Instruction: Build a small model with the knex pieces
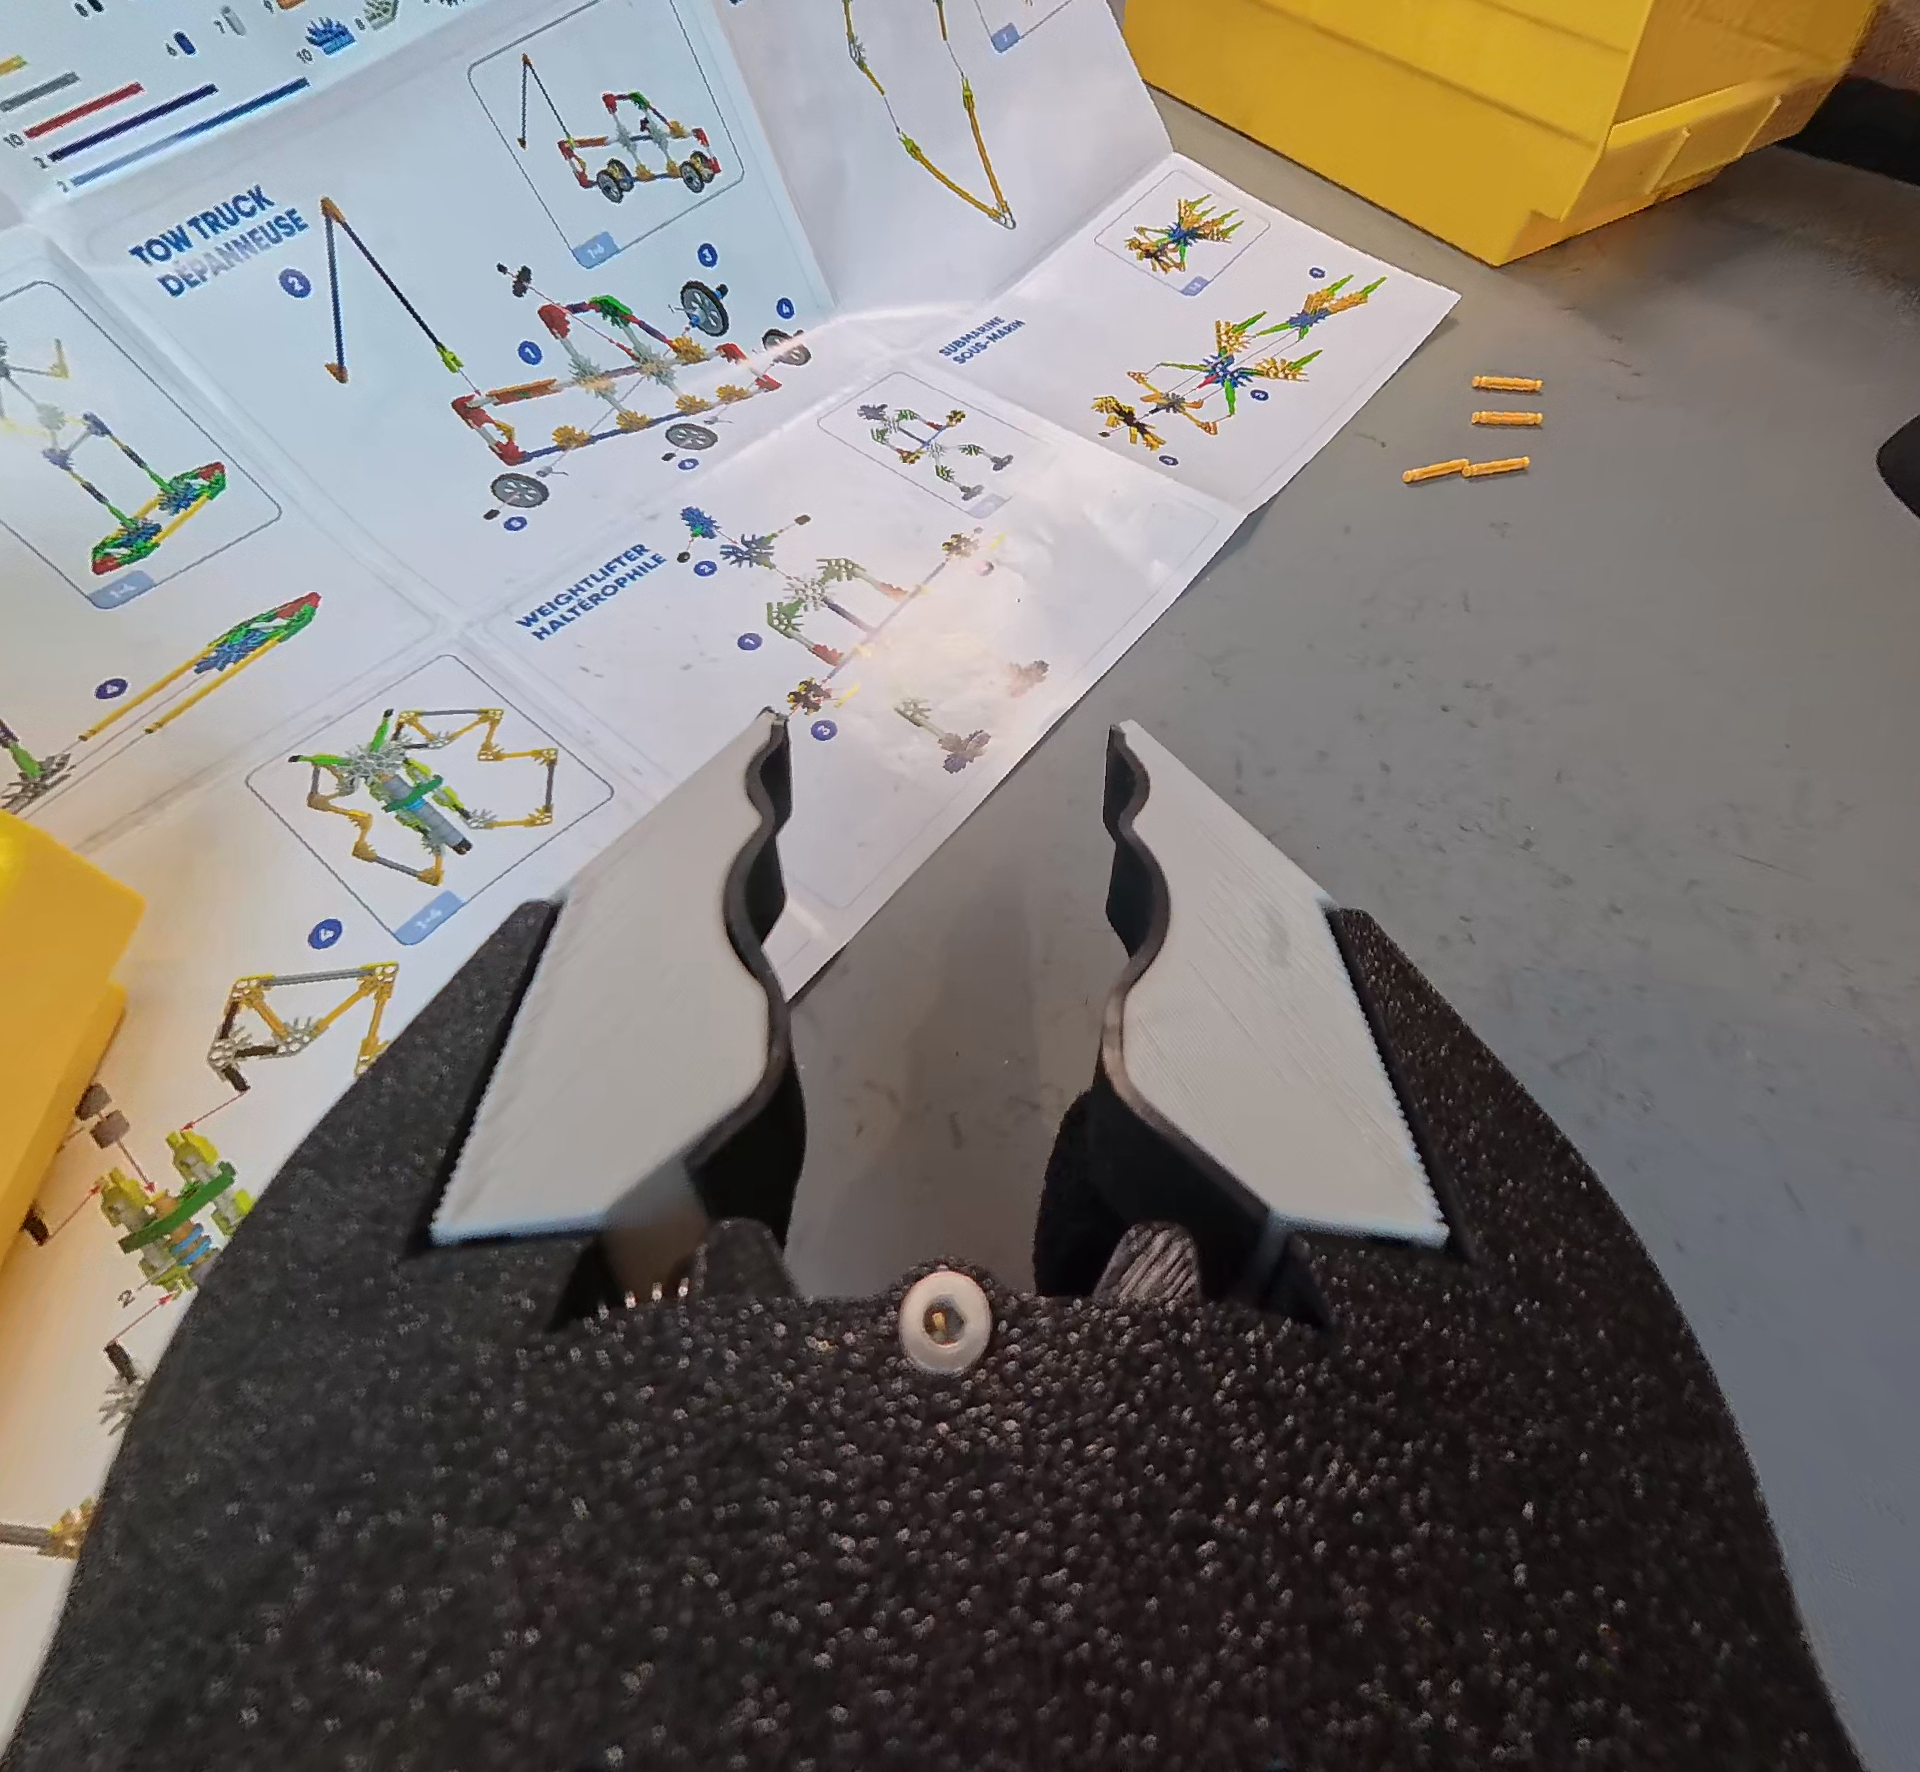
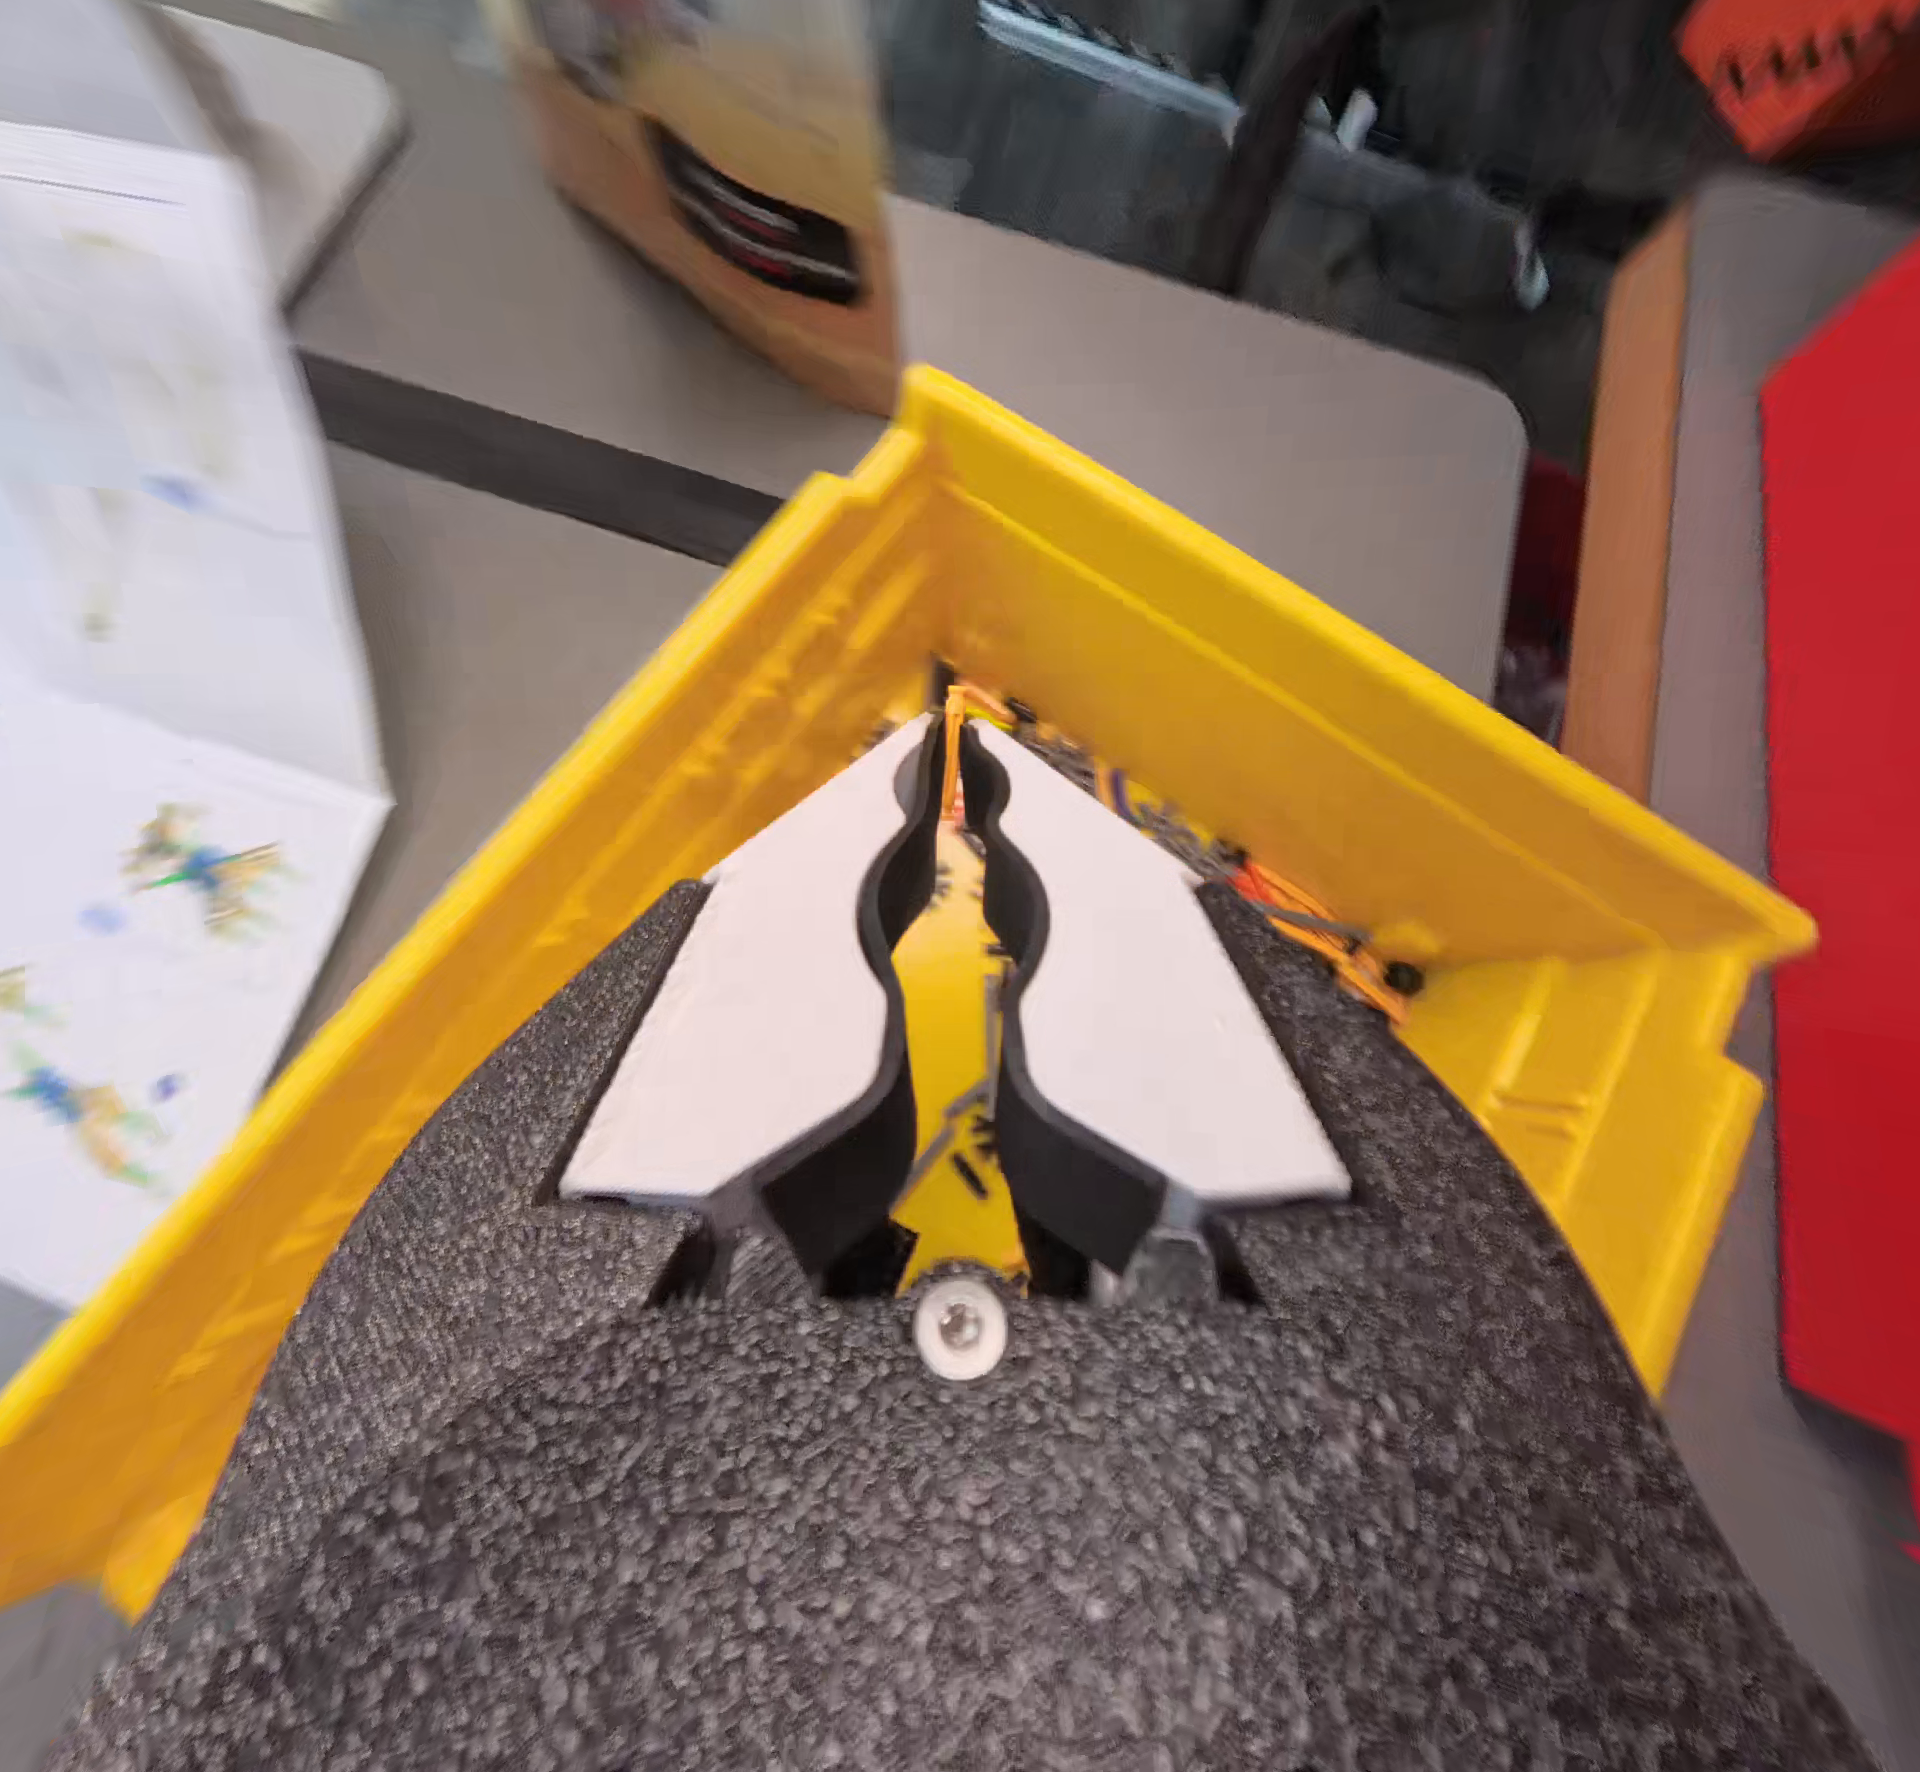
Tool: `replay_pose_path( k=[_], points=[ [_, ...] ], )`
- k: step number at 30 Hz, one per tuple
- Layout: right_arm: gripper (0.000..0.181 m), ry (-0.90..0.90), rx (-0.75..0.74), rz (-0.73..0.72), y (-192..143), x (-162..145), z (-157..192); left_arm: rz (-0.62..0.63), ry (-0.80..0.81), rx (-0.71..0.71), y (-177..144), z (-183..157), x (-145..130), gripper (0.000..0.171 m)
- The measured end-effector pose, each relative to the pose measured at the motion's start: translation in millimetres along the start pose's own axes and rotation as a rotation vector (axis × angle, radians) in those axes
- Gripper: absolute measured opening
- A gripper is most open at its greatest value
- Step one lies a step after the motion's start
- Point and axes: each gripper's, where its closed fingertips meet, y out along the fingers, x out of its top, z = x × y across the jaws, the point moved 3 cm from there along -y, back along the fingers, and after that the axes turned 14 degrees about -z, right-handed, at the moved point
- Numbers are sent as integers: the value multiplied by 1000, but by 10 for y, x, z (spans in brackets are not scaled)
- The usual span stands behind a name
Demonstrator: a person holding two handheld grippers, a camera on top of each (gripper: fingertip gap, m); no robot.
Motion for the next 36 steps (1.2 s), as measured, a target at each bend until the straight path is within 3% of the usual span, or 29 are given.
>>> replay_pose_path(
  k=[2, 4, 8, 12, 16, 21, 23, 25, 28, 32, 34, 36],
  points=[
    [1, -98, 194, -62, -273, 213, 666, 1, -1, -1, 3, -1, 0, 61],
    [1, -191, 372, -60, -567, 211, 1375, 3, 2, -3, 8, -7, -2, 61],
    [1, -342, 555, 94, -882, -383, 2411, 1, 11, -7, 12, -26, 5, 61],
    [1, -399, 530, 225, -804, -1046, 2662, -1, 26, -1, 7, -28, 15, 61],
    [2, -324, 517, 254, -734, -1269, 2655, -5, 25, 4, -1, -17, 26, 61],
    [7, -300, 513, 232, -715, -1265, 2618, -6, 32, 4, -1, -22, 34, 61],
    [9, -278, 528, 175, -753, -1098, 2595, -4, 32, 4, 1, -22, 30, 61],
    [10, -259, 502, 66, -817, -740, 2441, -5, 29, 3, 2, -20, 28, 61],
    [9, -228, 303, -105, -879, -19, 1858, -5, 25, 3, 4, -18, 26, 61],
    [4, -206, -85, -212, -821, 677, 662, 1, 26, 0, 10, -24, 12, 61],
    [4, -173, -171, -113, -598, 638, 167, 5, 30, 1, 12, -26, 4, 61],
    [5, -103, -184, 43, -264, 354, -154, 8, 31, 3, 13, -25, -4, 61]
  ],
)
